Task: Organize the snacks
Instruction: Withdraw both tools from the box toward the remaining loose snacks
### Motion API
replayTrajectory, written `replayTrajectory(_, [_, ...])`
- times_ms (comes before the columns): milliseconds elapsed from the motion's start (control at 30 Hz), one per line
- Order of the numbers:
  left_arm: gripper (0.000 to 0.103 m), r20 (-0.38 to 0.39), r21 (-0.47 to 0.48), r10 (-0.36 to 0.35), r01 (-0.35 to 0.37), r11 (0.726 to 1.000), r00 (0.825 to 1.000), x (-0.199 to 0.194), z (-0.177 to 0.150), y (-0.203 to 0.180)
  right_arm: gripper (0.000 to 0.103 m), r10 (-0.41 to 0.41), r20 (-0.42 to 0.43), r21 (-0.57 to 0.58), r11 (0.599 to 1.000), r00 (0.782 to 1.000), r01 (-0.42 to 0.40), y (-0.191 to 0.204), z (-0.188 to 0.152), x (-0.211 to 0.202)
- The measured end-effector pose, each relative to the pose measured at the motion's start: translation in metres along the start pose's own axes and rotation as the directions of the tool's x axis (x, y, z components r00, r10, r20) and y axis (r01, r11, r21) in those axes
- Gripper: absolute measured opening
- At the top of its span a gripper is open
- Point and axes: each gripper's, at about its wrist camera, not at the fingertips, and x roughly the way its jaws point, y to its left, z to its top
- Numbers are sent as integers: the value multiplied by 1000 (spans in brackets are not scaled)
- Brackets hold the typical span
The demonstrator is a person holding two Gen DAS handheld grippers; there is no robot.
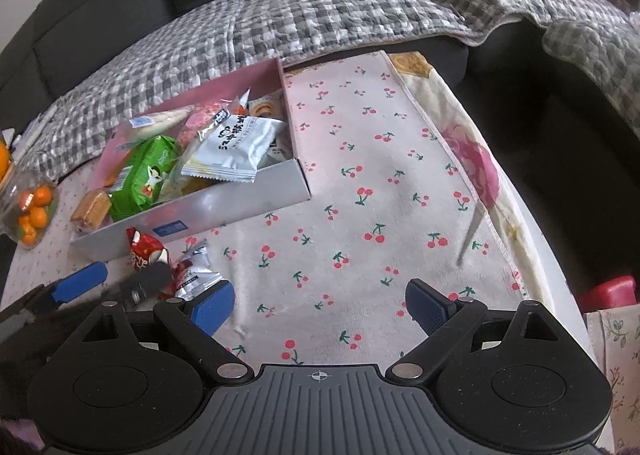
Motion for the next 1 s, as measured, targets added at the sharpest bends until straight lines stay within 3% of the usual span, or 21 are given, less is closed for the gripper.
replayTrajectory(200, [82,-19,-31,64,-64,997,998,9,1,7,94,-1,-24,-6,1000,1000,1,5,-1,8])
replayTrajectory(333, [73,-75,-55,118,-122,991,990,9,0,18,94,-5,-38,-7,1000,999,5,6,-2,12])
replayTrajectory(400, [63,-105,-70,128,-135,988,986,9,-1,27,94,3,-40,-3,1000,999,-3,7,-2,14])
replayTrajectory(467, [59,-107,-64,131,-138,988,986,6,-2,32,94,19,-41,-1,1000,999,-19,8,-2,14])
replayTrajectory(633, [58,-111,4,128,-128,992,986,-3,-5,38,94,71,-43,-25,997,997,-73,19,-5,18])
replayTrajectory(767, [63,-96,74,140,-134,988,985,-8,-9,42,94,106,-47,-49,993,993,-108,30,-6,24])
replayTrajectory(1000, [63,-92,105,146,-137,985,985,-9,-9,48,94,101,-25,-177,979,995,-104,52,-14,36])
